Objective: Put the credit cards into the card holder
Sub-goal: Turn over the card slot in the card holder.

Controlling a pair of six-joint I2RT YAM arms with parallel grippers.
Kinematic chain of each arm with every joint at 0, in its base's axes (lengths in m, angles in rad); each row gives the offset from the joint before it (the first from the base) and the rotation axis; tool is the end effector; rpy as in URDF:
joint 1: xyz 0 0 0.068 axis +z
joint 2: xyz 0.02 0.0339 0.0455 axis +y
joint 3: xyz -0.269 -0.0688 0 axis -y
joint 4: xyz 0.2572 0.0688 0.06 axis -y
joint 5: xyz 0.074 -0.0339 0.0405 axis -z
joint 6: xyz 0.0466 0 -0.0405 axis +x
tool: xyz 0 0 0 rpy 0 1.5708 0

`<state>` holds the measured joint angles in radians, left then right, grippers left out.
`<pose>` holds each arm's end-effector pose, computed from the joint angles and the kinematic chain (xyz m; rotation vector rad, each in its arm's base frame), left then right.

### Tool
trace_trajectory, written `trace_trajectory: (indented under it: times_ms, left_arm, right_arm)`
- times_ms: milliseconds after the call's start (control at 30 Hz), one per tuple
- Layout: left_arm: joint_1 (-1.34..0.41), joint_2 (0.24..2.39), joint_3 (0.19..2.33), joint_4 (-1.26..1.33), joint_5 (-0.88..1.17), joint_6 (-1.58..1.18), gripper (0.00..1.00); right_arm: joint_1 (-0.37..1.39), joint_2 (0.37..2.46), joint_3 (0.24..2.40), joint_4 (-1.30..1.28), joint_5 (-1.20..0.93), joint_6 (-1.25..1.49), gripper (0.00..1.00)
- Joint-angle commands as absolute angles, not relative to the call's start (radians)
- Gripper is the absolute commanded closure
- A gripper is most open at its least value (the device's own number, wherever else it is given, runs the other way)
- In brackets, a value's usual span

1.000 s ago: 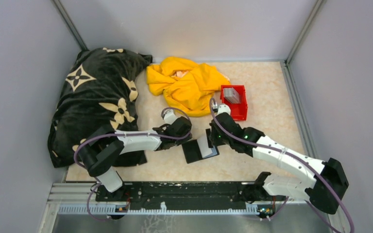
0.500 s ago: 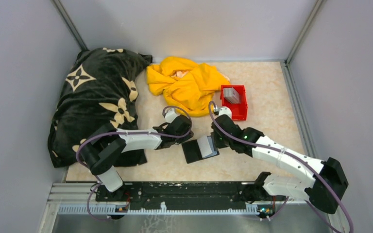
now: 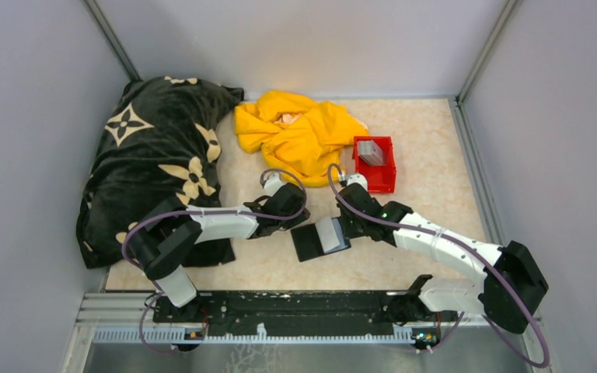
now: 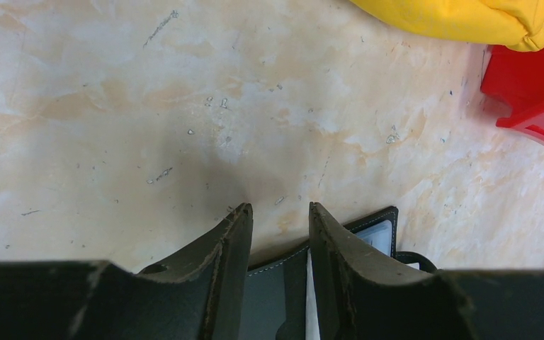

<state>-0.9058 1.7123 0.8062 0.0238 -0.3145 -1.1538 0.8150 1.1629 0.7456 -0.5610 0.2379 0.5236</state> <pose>0.2205 -0.2579 0.1230 -0.4449 2.4340 -0.5575 0.1722 0.1667 0.2121 -0.2753 2.5104 0.2414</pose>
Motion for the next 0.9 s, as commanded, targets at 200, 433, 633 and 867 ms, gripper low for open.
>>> trace_trajectory:
  times_ms: [200, 433, 633, 867]
  left_arm:
    - [-0.896, 1.84, 0.703, -0.252, -0.249, -1.105, 0.56]
    - [-0.895, 1.844, 0.703, -0.252, -0.245, -1.106, 0.56]
    - [-0.894, 1.85, 0.702, -0.249, -0.242, -1.104, 0.56]
    - [-0.894, 1.856, 0.698, -0.246, -0.242, -1.103, 0.56]
  right_arm:
    - [0.787, 1.181, 0.723, -0.494, 0.207, 0.497, 1.0]
    - [0.78, 1.198, 0.718, -0.478, 0.193, 0.495, 1.0]
    - [0.77, 1.2, 0.715, -0.469, 0.176, 0.495, 1.0]
    - [0.725, 1.178, 0.695, -0.451, 0.118, 0.512, 1.0]
